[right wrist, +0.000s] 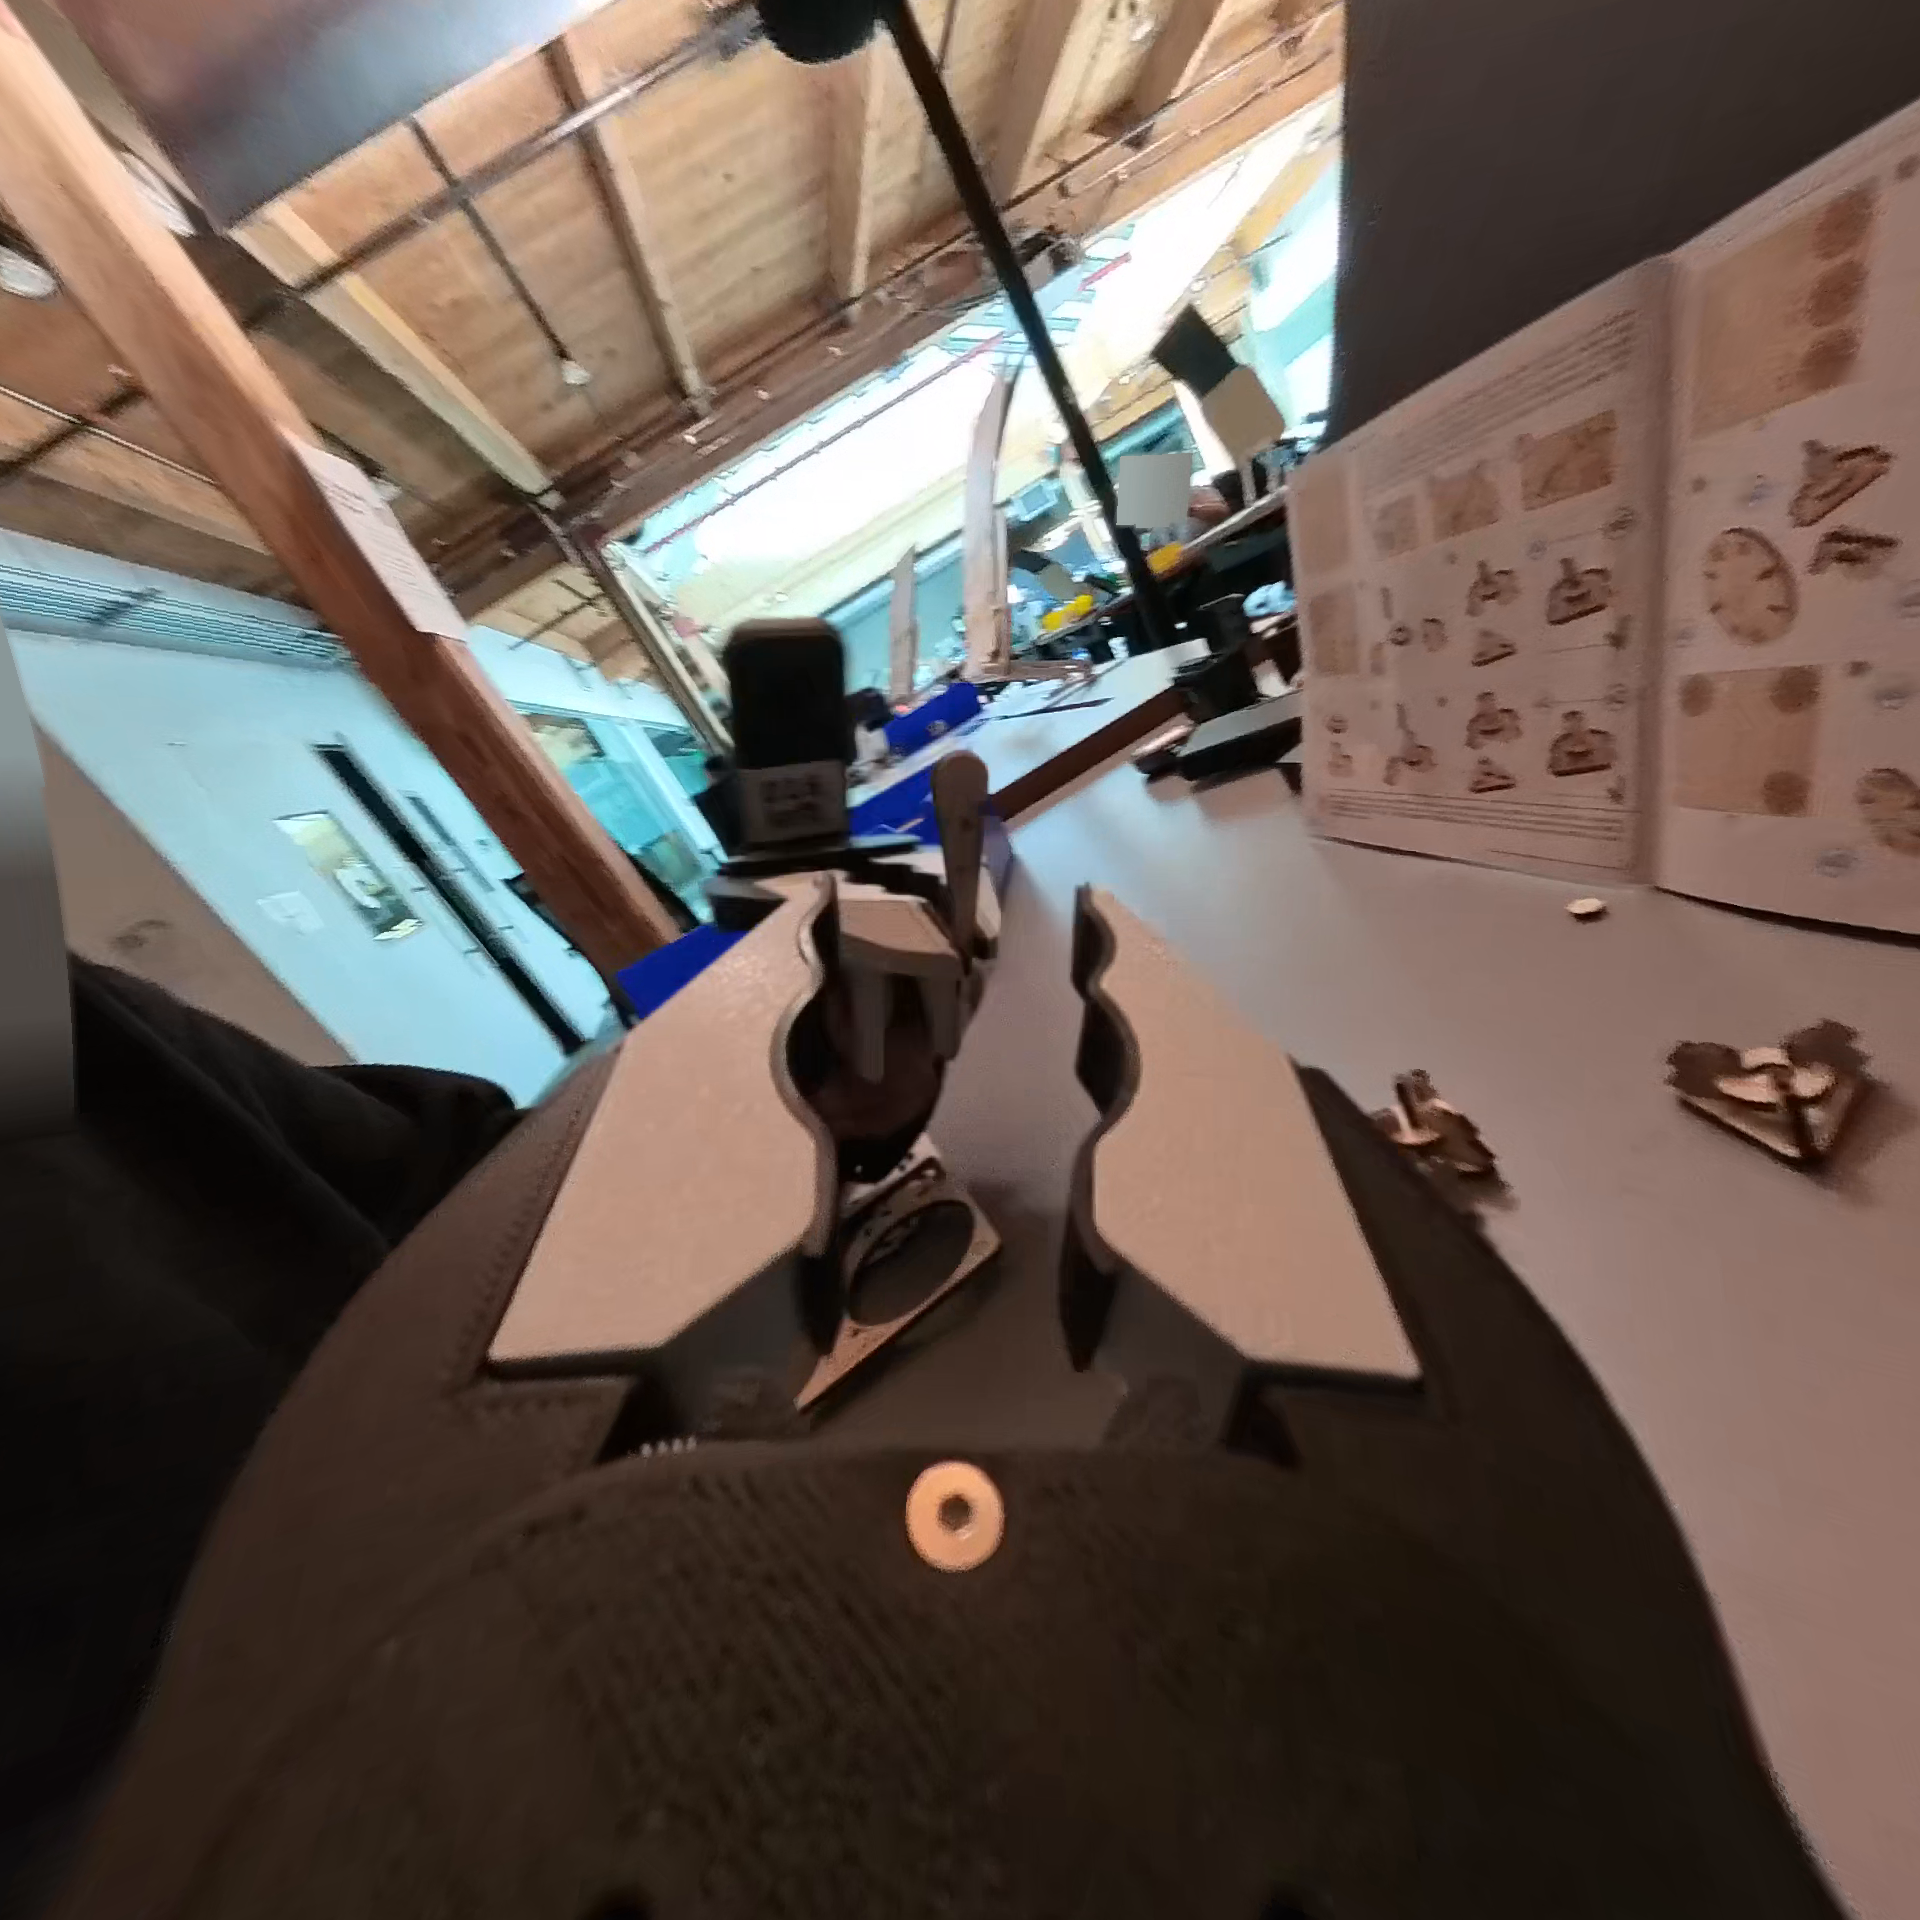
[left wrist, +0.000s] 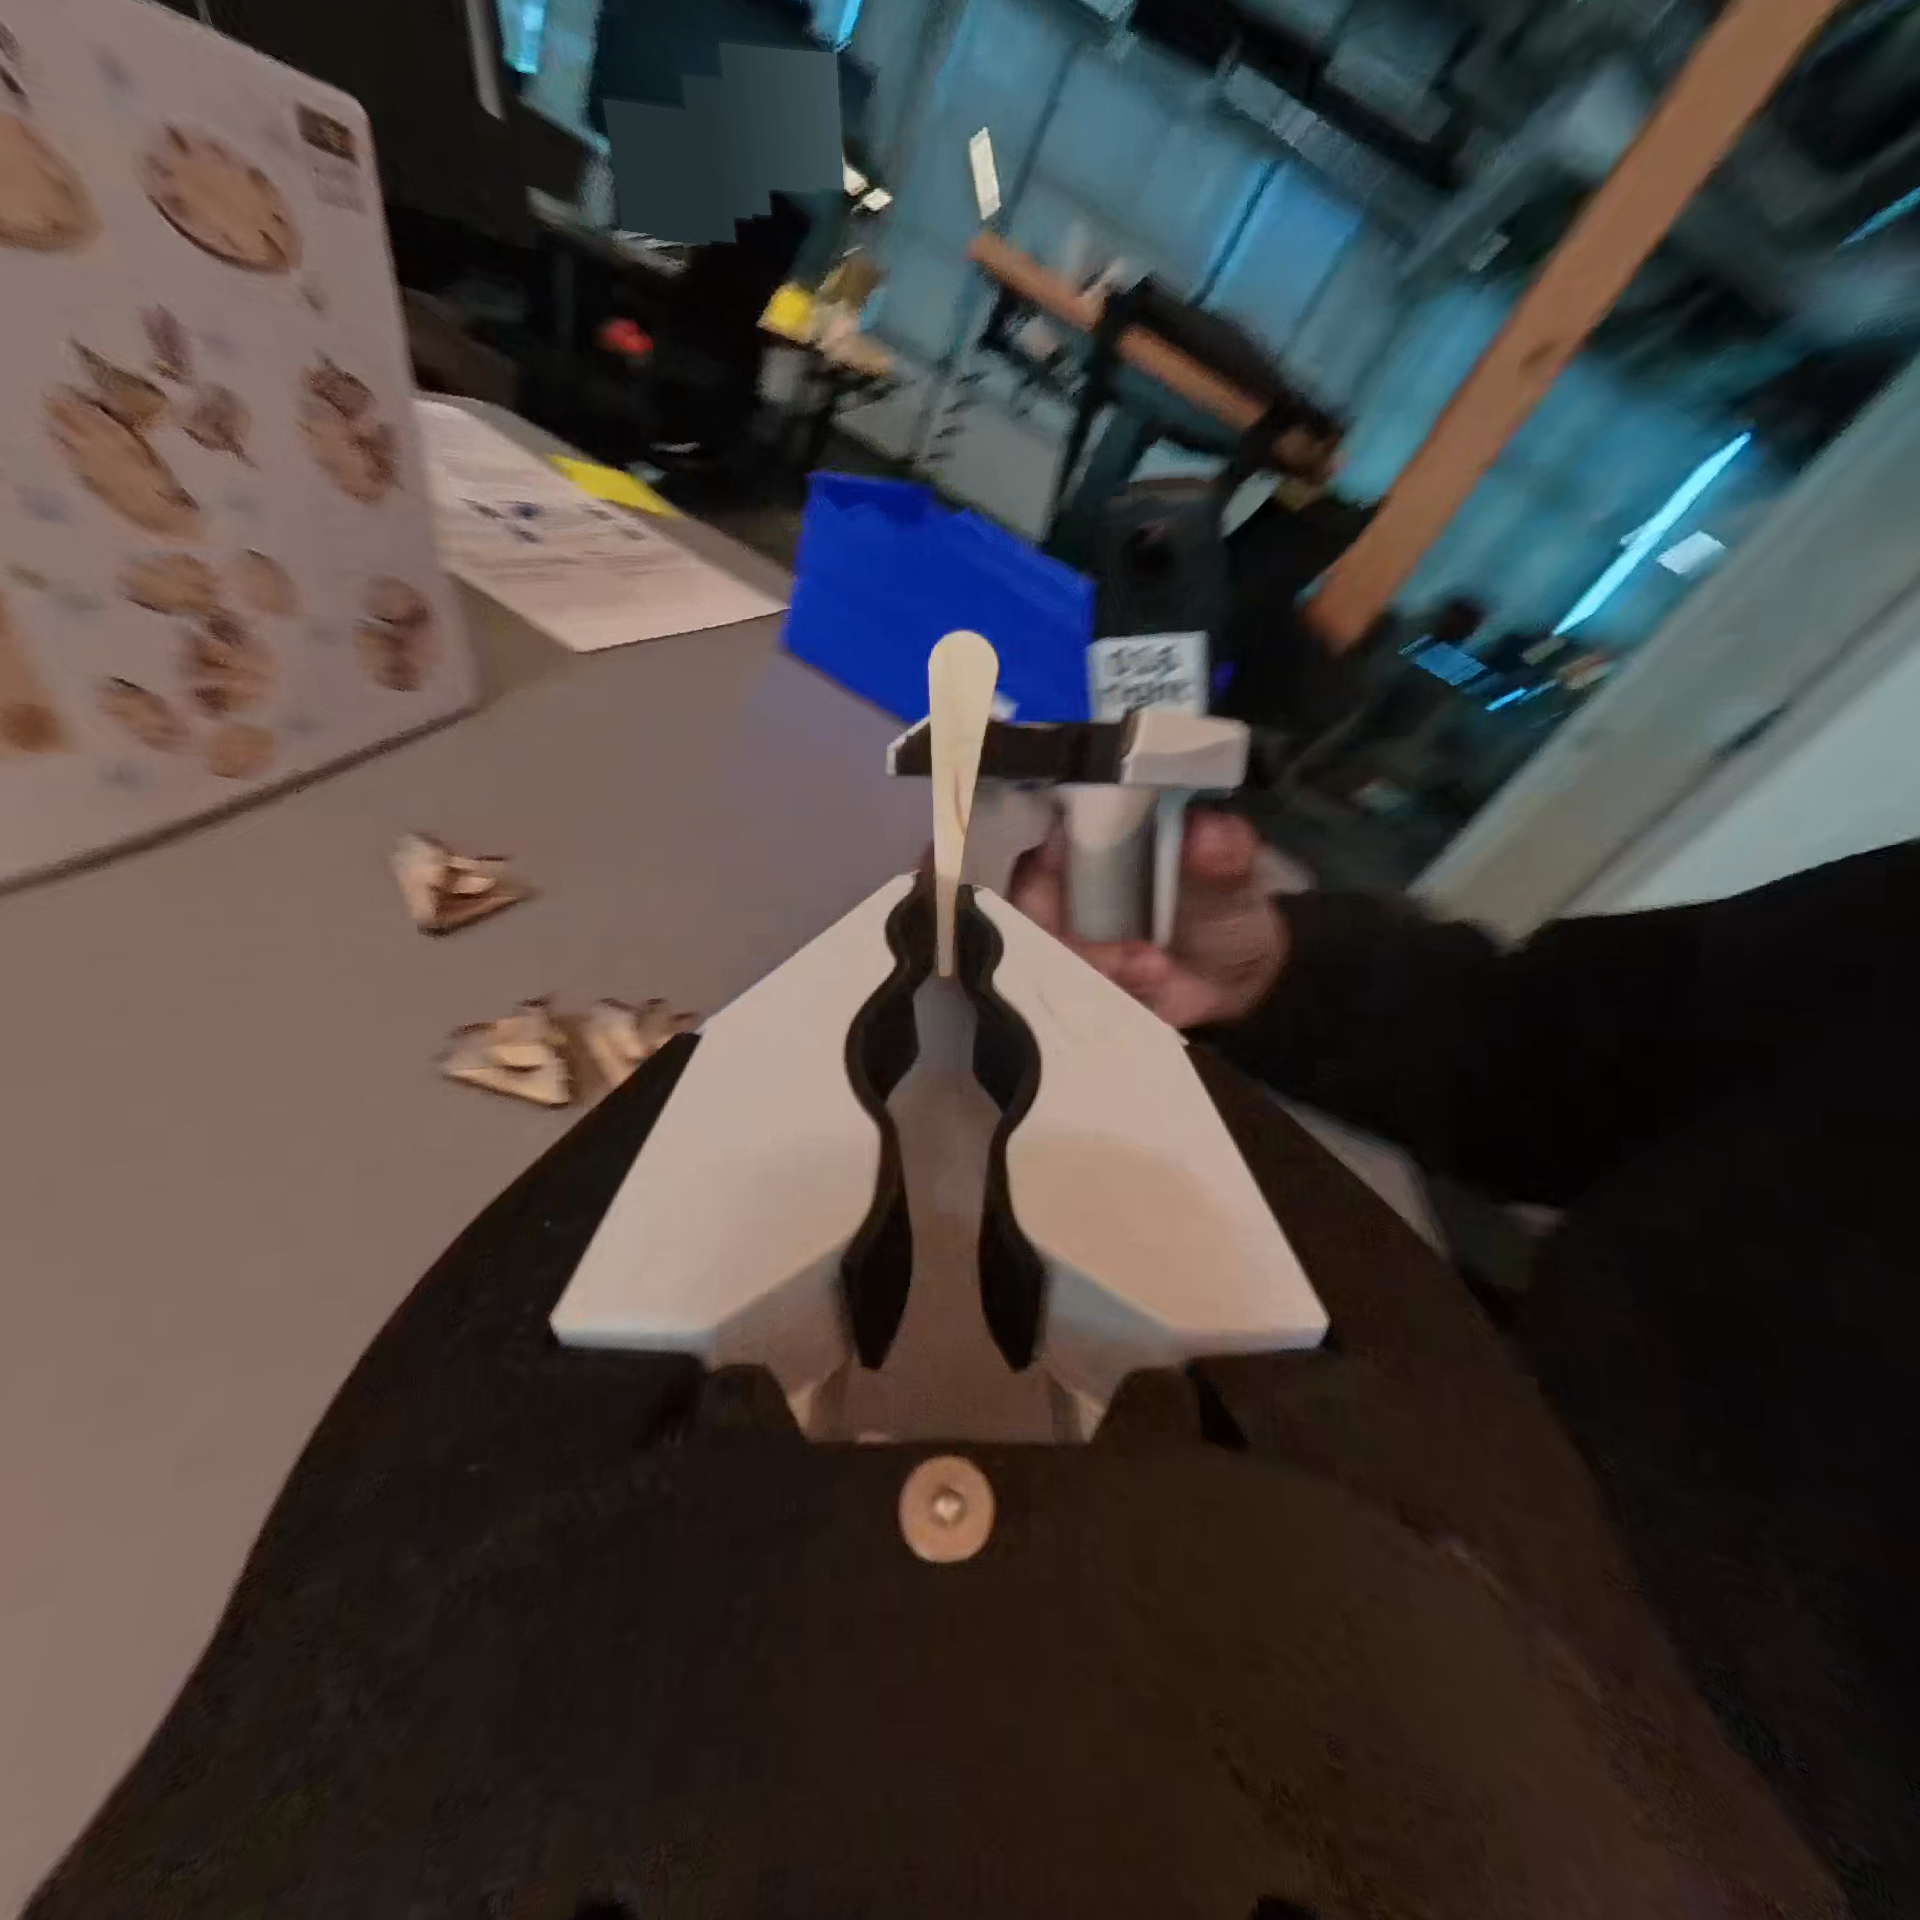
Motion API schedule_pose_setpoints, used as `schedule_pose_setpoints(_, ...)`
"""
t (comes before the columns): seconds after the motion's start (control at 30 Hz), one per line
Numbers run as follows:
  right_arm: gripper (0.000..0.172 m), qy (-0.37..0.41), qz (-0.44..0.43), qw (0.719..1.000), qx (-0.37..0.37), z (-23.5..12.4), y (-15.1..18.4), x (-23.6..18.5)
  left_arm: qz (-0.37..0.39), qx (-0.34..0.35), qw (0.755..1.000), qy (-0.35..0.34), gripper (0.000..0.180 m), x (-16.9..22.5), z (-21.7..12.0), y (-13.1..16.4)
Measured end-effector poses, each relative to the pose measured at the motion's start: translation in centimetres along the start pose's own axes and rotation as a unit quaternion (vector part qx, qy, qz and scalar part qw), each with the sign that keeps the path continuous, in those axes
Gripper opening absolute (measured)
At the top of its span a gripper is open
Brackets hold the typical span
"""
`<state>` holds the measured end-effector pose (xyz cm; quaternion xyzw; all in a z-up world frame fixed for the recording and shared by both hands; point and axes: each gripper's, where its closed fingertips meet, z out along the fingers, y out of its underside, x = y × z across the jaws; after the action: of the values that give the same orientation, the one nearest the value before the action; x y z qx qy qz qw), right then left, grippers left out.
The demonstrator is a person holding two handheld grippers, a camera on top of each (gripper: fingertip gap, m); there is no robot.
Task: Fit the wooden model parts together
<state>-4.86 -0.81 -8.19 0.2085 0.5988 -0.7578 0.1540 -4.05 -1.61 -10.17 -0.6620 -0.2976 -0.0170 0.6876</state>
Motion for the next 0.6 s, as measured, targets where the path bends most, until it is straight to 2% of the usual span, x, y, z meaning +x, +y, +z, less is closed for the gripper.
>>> schedule_pose_setpoints(0.1,0.045,0.038,-0.025,0.999,-0.005,0.0,0.3,0.4,0.113,-0.046,0.989,-0.081,0.0,-0.4,0.1,0.5)
schedule_pose_setpoints(0.23,0.043,0.022,0.033,0.999,-0.009,-0.2,0.2,0.3,0.228,-0.115,0.956,-0.147,0.0,-0.7,0.7,2.0)
schedule_pose_setpoints(0.37,0.024,0.024,0.069,0.996,-0.051,-0.3,1.4,1.0,0.28,-0.148,0.932,-0.177,0.0,-1.0,0.9,2.7)
schedule_pose_setpoints(0.43,0.005,0.034,0.065,0.995,-0.066,-0.4,1.7,1.3,0.305,-0.158,0.919,-0.192,0.0,-1.3,0.7,2.7)
schedule_pose_setpoints(0.6,0.0,0.044,0.057,0.99,-0.119,-0.7,2.9,1.7,0.392,-0.187,0.87,-0.233,0.0,-2.0,0.3,2.6)
